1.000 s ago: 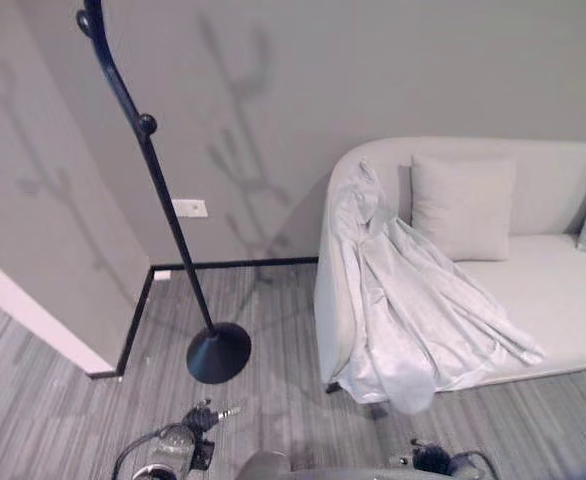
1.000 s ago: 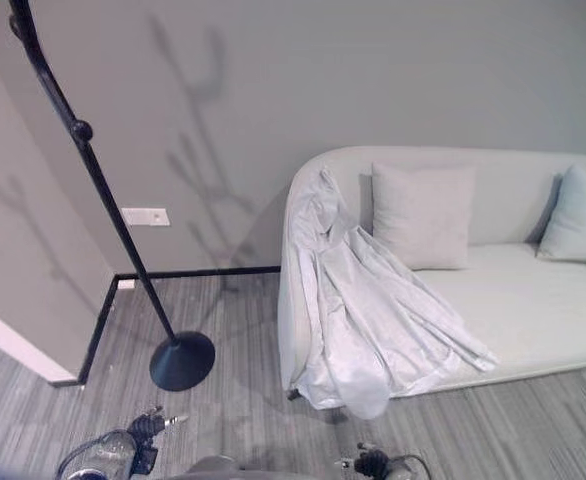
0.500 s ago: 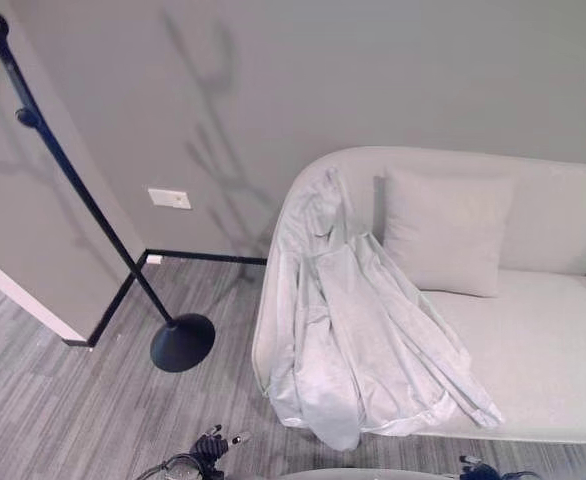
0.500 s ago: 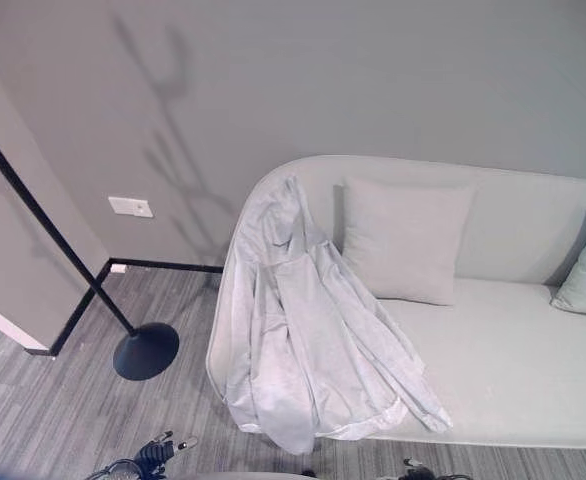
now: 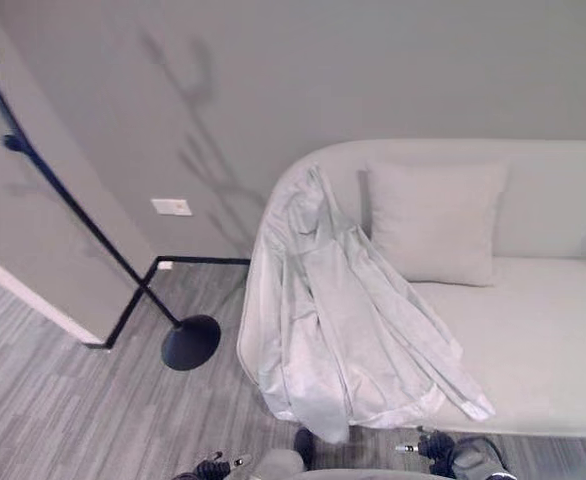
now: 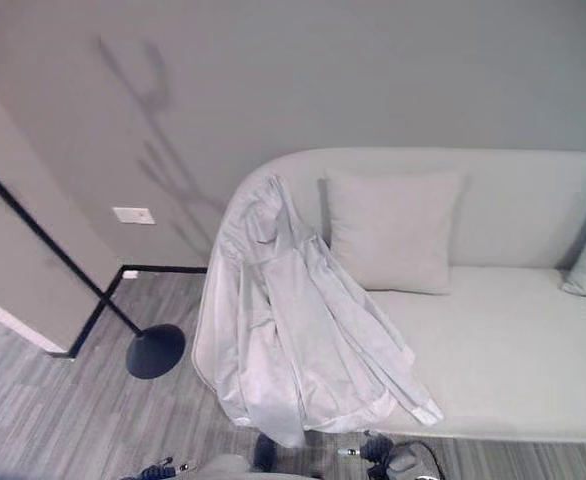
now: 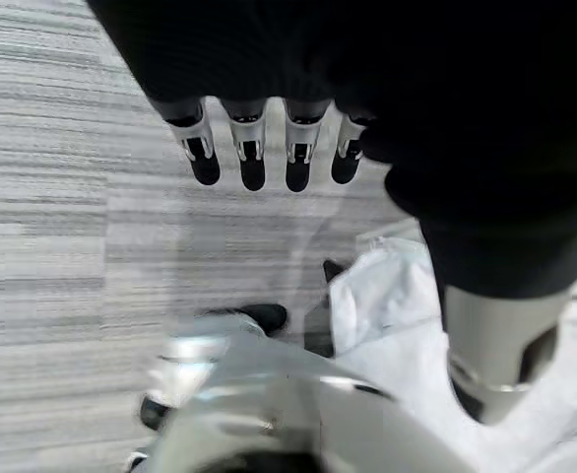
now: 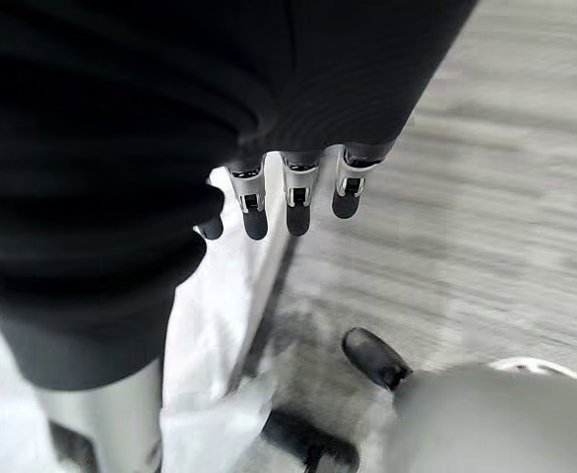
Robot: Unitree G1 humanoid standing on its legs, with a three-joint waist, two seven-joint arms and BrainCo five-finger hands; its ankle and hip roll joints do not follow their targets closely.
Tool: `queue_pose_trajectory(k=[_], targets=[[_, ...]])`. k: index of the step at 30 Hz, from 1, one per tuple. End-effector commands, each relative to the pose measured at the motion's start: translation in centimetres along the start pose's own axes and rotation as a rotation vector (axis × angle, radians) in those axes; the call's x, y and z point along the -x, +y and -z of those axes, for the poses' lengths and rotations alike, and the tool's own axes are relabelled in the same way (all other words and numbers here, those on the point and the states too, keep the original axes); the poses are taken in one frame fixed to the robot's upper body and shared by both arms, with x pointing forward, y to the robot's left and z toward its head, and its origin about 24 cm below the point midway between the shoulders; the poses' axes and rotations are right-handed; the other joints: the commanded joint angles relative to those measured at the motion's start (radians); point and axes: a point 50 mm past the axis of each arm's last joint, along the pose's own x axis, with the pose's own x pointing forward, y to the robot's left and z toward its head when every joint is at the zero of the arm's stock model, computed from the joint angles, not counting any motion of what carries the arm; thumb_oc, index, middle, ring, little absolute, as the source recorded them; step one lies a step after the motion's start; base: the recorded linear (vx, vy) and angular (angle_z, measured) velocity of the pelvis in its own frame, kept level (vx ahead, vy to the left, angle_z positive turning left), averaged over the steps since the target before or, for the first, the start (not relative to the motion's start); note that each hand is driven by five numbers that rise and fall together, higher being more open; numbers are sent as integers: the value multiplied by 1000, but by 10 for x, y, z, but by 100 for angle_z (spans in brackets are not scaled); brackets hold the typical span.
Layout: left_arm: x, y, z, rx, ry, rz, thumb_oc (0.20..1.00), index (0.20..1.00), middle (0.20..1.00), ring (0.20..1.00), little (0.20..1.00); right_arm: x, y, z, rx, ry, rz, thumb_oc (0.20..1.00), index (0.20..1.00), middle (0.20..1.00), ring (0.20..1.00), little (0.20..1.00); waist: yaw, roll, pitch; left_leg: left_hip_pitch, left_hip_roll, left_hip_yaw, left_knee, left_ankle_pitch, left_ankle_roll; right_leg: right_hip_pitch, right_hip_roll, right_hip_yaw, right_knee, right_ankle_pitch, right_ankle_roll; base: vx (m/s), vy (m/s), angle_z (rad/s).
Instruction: Hang the clothes on the sofa on the clothes rack.
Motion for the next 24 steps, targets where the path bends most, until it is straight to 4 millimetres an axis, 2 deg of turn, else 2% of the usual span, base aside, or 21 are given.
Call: queue_pose_trajectory(k=[1, 2, 5, 6, 11, 12, 13, 14, 18, 20, 22, 24], targets=[[-3, 7, -24, -94, -59, -17, 1000, 1000, 1000, 1000, 1000, 1, -7, -4, 17, -32, 12, 1000, 1000, 1000, 1000, 1000, -13, 32, -37, 31, -21, -31, 0, -76, -46, 74, -124, 70, 171, 153, 37, 116, 125, -24], [-3, 7, -24, -94, -59, -16, 1000, 1000, 1000, 1000, 1000, 1, -7, -4, 17, -32, 12, 1000, 1000, 1000, 1000, 1000, -12, 32, -36, 32, -21, -31, 0, -76, -46, 73, -125, 71, 175, 151, 38, 88, 114, -15], [-4, 9, -42, -105, -115, -25, 1000, 1000, 1000, 1000, 1000, 2, -16, -8, 12, -50, 29, 1000, 1000, 1000, 1000, 1000, -68, 104, 20, 105, 19, -65, 0, -78, -35, -61, -90, 127, 441, 119, 31, 155, 100, 30], [-4, 11, -53, -111, -152, -32, 1000, 1000, 1000, 1000, 1000, 3, -17, -5, 6, -44, 36, 1000, 1000, 1000, 1000, 1000, -77, 97, 30, 114, 15, -82, 0, -86, -37, -70, -135, 122, 351, 114, 19, 181, -27, 68], [-4, 11, -53, -111, -152, -32, 1000, 1000, 1000, 1000, 1000, 3, -17, -5, 6, -45, 36, 1000, 1000, 1000, 1000, 1000, -78, 97, 31, 115, 15, -83, 0, -86, -37, -69, -136, 121, 351, 114, 19, 54, -66, 45], [-3, 23, -63, -154, -168, -62, 1000, 1000, 1000, 1000, 1000, 5, -27, 10, 59, 13, 67, 1000, 1000, 1000, 1000, 1000, -105, 70, 43, 101, 17, -136, 0, -113, -33, -114, -208, 158, -33, 128, 18, 180, -263, 19], [-3, 23, -63, -154, -168, -62, 1000, 1000, 1000, 1000, 1000, 5, -27, 10, 59, 13, 67, 1000, 1000, 1000, 1000, 1000, -105, 70, 43, 101, 17, -136, 0, -113, -33, -114, -208, 158, -33, 128, 18, 264, -491, 50], [0, 13, -83, -92, -272, -30, 1000, 1000, 1000, 1000, 1000, 6, -23, 9, -12, -21, 67, 1000, 1000, 1000, 1000, 1000, -107, 40, 31, 99, 43, -130, 0, -132, -35, -123, -200, 151, -33, 141, 30, 129, -296, 72], [5, 12, -100, -83, -359, -35, 1000, 1000, 1000, 1000, 1000, 8, -37, 9, -9, -33, 106, 1000, 1000, 1000, 1000, 1000, -98, 34, 21, 81, 80, -124, 0, -118, -39, -120, -175, 122, -33, 122, 40, 83, -202, 37], [10, 14, -111, -100, -414, -45, 1000, 1000, 1000, 1000, 1000, 10, -50, -2, 6, -80, 139, 1000, 1000, 1000, 1000, 1000, -99, 32, 26, 77, 90, -122, 0, -115, -40, -113, -165, 106, -33, 117, 45, 63, -114, 8], [10, 14, -111, -100, -414, -45, 1000, 1000, 1000, 1000, 1000, 10, -50, -2, 7, -80, 139, 1000, 1000, 1000, 1000, 1000, -100, 32, 26, 77, 90, -122, 0, -115, -40, -112, -164, 105, -33, 117, 45, 31, -50, 9], [19, 21, -127, -109, -491, -68, 1000, 1000, 1000, 1000, 1000, 16, -70, -18, 34, -149, 193, 1000, 1000, 1000, 1000, 1000, -102, 30, 37, 73, 94, -122, 0, -112, -40, -112, -157, 103, -33, 118, 49, 32, -61, 3]])
